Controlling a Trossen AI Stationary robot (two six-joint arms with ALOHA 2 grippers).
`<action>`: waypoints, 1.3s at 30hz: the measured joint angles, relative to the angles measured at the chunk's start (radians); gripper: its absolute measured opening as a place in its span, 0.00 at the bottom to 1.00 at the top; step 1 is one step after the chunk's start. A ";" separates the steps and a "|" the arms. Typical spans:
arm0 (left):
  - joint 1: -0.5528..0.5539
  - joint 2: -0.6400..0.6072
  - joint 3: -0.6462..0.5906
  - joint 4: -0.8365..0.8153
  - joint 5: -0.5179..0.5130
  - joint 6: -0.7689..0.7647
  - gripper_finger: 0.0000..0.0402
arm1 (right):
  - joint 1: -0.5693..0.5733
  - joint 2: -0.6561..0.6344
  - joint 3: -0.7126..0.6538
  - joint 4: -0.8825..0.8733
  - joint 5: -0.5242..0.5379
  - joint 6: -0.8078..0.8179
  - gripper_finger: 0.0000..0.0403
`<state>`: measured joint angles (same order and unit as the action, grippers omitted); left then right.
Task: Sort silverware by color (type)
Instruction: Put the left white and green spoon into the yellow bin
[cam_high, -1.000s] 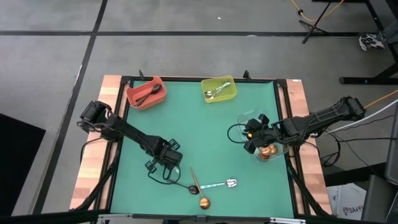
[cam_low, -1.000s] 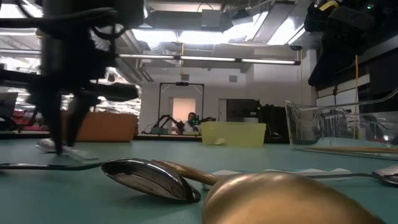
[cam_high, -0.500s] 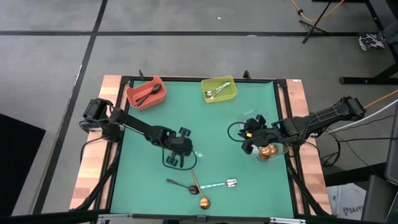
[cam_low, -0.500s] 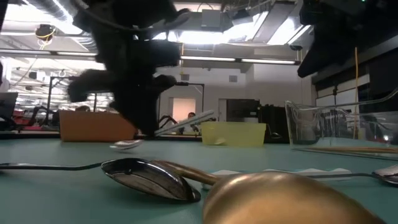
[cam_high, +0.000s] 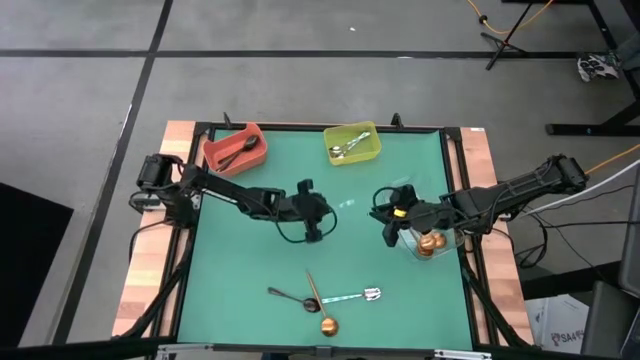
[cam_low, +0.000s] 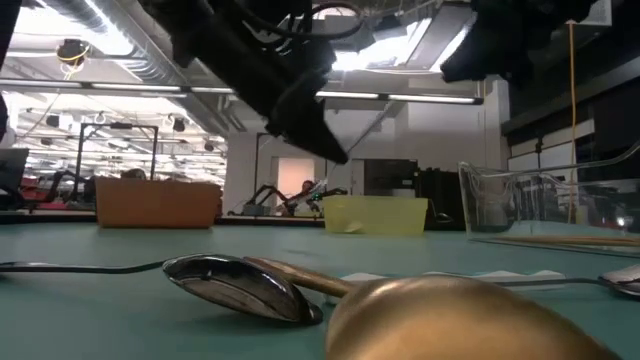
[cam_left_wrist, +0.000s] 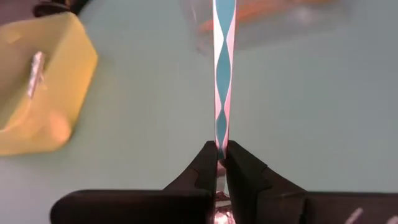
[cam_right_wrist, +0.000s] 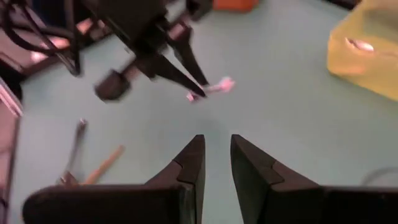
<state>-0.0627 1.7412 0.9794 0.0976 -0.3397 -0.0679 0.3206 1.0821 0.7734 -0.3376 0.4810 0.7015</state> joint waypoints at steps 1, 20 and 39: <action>0.007 0.000 0.000 0.027 0.000 -0.019 0.04 | 0.000 0.000 0.000 0.018 0.015 0.000 0.17; 0.048 0.000 0.000 0.407 0.016 -0.142 0.04 | 0.000 0.000 0.000 0.116 0.193 0.000 0.17; 0.035 0.000 0.000 0.519 0.024 -0.143 0.04 | 0.000 0.198 0.000 0.477 0.365 -0.159 0.17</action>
<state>-0.0277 1.7412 0.9794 0.6163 -0.3161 -0.2111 0.3205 1.2804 0.7734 0.1397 0.8457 0.5420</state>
